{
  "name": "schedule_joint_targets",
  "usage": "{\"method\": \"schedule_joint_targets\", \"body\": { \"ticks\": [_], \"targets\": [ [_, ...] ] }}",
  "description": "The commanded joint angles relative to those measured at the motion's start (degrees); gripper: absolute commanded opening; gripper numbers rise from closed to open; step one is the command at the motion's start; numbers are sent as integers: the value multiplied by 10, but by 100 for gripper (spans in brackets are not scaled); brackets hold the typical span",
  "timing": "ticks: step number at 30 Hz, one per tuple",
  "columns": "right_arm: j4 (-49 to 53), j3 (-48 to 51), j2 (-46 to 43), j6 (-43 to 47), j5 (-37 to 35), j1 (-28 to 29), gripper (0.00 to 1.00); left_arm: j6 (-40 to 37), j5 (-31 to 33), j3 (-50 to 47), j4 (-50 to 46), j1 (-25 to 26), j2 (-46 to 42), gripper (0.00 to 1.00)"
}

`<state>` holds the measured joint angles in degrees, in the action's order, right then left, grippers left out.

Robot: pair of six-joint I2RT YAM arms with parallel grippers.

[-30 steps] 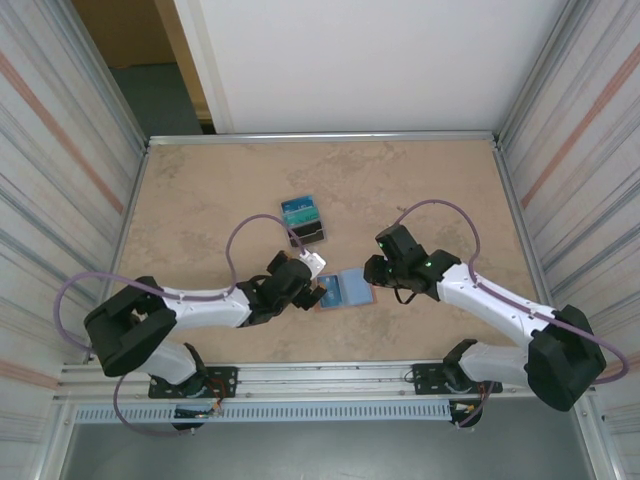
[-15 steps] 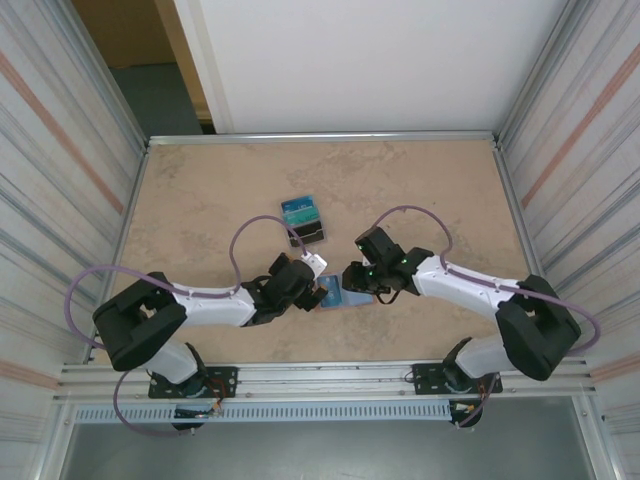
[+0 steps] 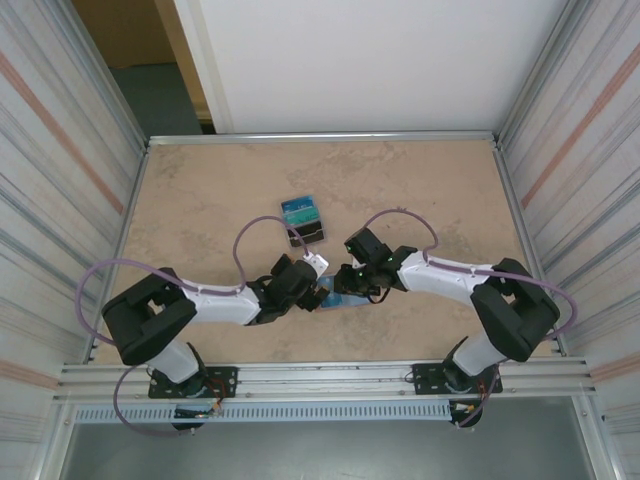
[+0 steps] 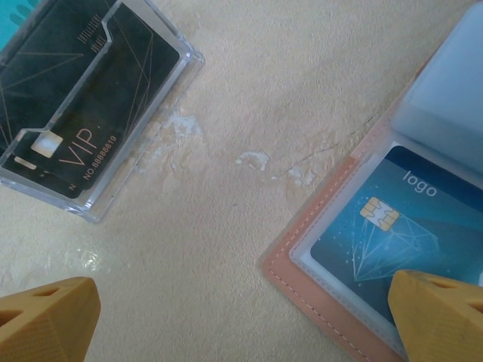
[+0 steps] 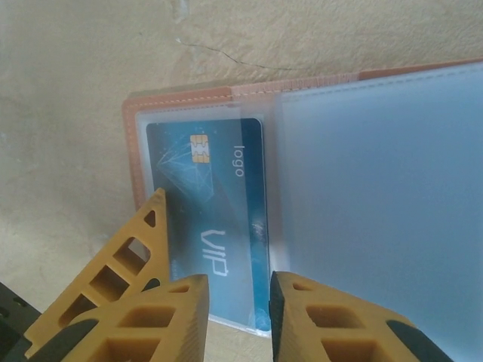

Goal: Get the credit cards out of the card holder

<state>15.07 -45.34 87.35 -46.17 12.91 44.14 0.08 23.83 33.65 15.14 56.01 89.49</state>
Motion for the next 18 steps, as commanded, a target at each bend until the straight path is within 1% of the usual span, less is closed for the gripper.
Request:
{"method": "schedule_joint_targets", "body": {
  "ticks": [1, 10, 18],
  "targets": [
    [-13, -9, 10, -15, 23, -7, 26, 9, 8, 16, -12, 5, 5, 99],
    [-41, 11, 12, -18, 57, -26, 23, 10, 13, 14, -36, 5, 3, 99],
    [-70, 27, 22, -14, 91, -40, 22, 9, 11, 17, -39, 5, 4, 99]
  ]
}}
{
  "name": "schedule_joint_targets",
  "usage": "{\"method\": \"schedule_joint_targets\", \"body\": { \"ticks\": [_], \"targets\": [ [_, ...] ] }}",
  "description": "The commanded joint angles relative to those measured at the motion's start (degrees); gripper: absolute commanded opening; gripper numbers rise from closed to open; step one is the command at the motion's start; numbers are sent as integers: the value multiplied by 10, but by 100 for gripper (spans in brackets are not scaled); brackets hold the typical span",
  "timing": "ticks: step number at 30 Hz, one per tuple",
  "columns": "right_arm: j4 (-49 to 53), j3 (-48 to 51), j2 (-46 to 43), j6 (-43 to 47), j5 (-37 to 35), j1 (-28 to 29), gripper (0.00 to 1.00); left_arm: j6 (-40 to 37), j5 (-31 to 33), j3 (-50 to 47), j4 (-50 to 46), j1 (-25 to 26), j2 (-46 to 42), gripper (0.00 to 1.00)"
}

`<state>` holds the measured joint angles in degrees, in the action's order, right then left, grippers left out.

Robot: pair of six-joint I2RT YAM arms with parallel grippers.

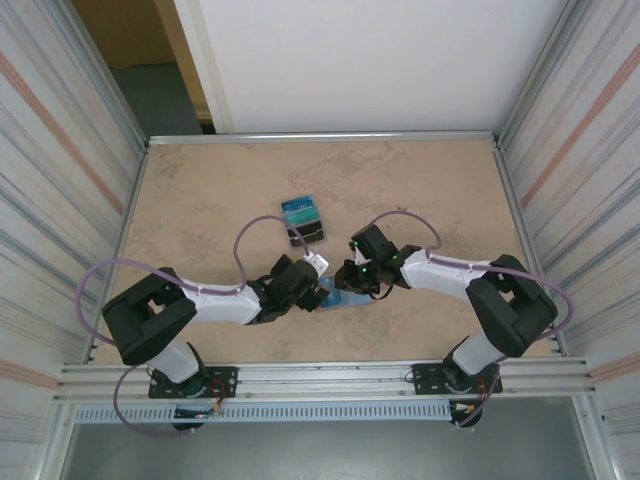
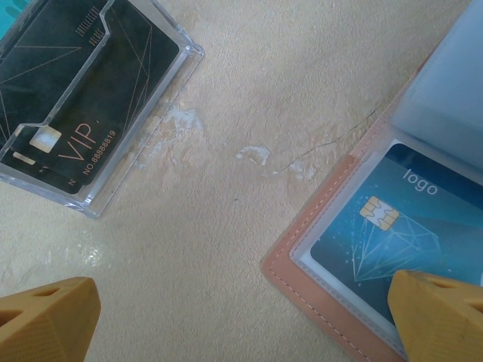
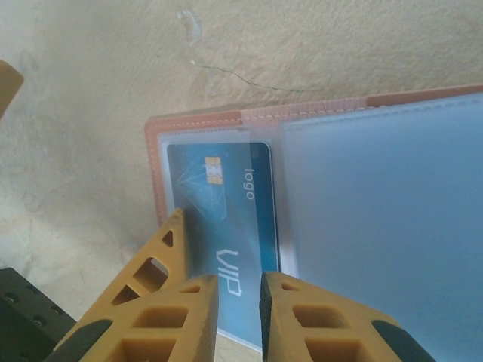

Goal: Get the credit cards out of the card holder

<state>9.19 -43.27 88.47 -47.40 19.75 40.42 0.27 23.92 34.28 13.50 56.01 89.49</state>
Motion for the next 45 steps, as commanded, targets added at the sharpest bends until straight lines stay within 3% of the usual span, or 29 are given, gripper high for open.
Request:
{"method": "schedule_joint_targets", "body": {
  "ticks": [1, 16, 30, 37, 45],
  "targets": [
    [-12, 7, 14, -1, 24, -3, 22, 8, 10, 11, -23, 5, 5, 99],
    [-19, 19, 38, -1, 27, -15, 20, 6, 15, 12, -28, 6, 5, 99],
    [-129, 61, 66, -31, 104, -37, 19, 8, 16, 11, -36, 8, 6, 99],
    [-210, 89, 66, -57, 154, -52, 12, 10, 17, 11, -35, 8, 8, 99],
    [-221, 102, 60, -60, 158, -64, 4, 9, 19, 12, -36, 9, 8, 99]
  ]
}}
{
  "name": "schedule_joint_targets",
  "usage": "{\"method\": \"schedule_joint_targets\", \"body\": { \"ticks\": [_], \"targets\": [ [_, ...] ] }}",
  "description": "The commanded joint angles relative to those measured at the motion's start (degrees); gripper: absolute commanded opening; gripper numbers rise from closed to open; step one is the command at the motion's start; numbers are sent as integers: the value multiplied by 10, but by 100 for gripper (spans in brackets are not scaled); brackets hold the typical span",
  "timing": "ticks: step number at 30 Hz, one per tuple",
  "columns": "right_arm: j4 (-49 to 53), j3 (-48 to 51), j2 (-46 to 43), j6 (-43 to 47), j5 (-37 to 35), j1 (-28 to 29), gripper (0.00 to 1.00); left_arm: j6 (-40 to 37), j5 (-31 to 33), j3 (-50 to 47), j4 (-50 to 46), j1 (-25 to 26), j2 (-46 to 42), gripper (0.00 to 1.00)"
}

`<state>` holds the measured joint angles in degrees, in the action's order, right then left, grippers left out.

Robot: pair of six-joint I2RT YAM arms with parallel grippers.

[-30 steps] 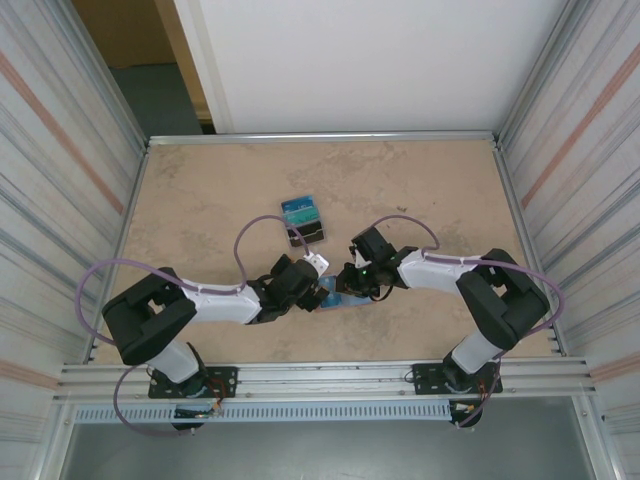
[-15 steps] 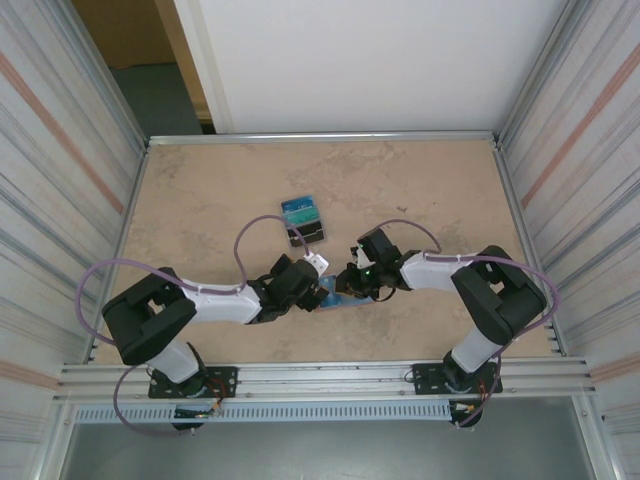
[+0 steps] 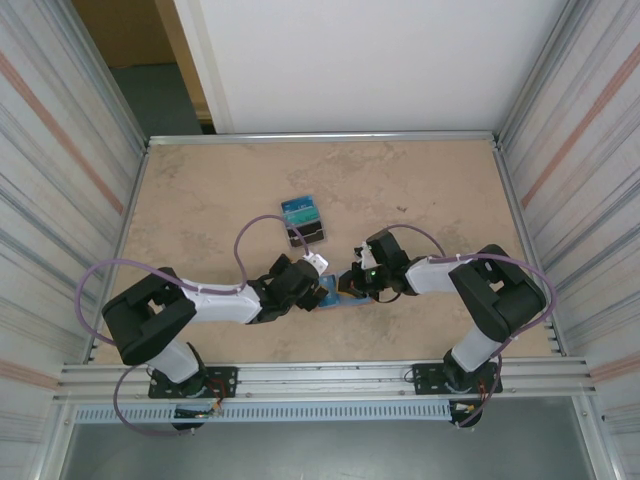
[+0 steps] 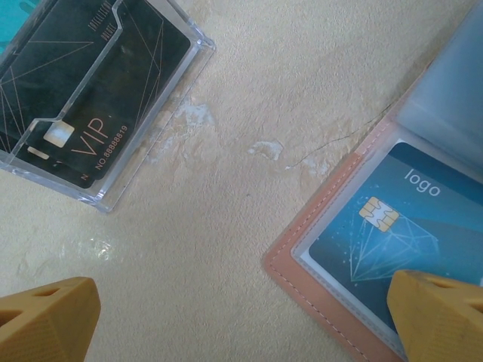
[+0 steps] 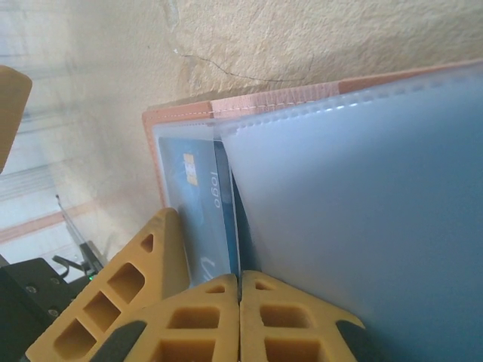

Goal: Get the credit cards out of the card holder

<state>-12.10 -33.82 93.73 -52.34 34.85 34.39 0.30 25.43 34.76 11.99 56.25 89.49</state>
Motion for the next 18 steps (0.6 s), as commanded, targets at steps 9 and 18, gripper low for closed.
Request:
{"method": "schedule_joint_targets", "body": {
  "ticks": [9, 18],
  "targets": [
    [4, 15, -4, -3, -4, -14, 0, 6, 16, 6, -24, 7, 5, 99],
    [50, 16, -35, 19, -26, -25, 0, 4, 23, 3, -27, 6, 3, 99]
  ]
}}
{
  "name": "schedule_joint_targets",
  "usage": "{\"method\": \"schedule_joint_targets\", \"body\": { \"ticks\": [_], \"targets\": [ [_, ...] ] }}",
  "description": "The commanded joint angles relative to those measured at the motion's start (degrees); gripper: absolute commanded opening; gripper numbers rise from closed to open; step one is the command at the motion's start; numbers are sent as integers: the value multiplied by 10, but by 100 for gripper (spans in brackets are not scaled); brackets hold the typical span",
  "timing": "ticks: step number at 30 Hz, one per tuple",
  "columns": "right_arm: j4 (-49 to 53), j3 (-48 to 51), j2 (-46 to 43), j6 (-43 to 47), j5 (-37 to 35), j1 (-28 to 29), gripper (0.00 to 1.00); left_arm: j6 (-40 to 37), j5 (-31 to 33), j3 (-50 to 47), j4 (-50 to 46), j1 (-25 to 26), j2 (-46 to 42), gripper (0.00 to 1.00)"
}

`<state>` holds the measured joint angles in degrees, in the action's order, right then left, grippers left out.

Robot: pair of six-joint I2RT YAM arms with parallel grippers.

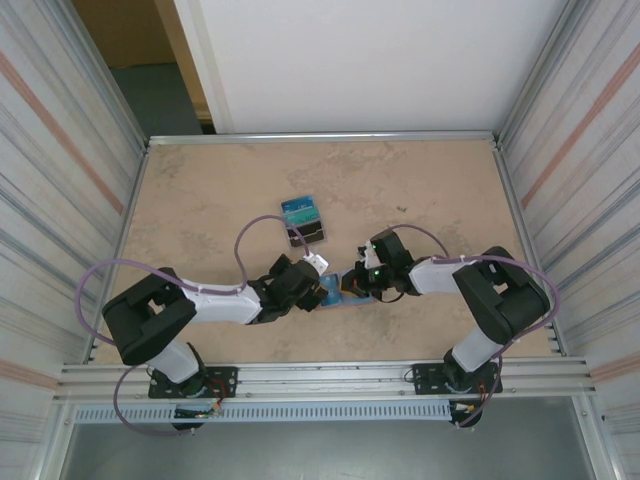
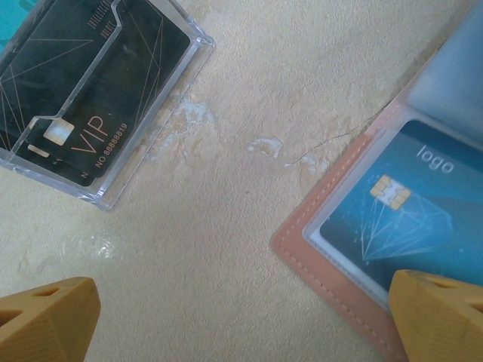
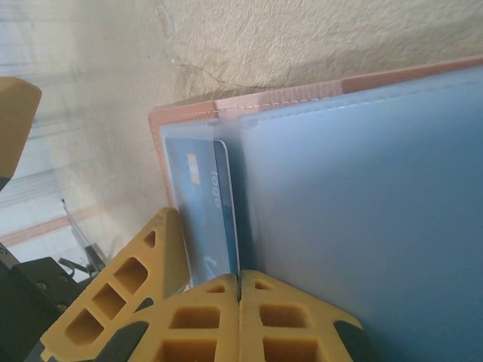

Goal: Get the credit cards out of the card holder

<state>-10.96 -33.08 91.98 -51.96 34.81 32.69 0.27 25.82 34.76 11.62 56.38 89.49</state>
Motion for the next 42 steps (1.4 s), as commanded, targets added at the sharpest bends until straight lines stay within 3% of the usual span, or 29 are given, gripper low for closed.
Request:
{"method": "schedule_joint_targets", "body": {
  "ticks": [1, 17, 30, 42],
  "targets": [
    [43, 8, -21, 18, -28, -8, 0, 4, 19, 3, -23, 5, 4, 99],
    [120, -4, -49, 51, -78, -12, 0, -1, 15, 9, -21, 5, 5, 99],
    [113, -7, -45, 50, -68, -12, 0, 7, -6, 41, -17, 5, -24, 99],
    [112, -8, -44, 50, -59, -12, 0, -2, -16, 95, -17, -2, 48, 99]
  ]
}}
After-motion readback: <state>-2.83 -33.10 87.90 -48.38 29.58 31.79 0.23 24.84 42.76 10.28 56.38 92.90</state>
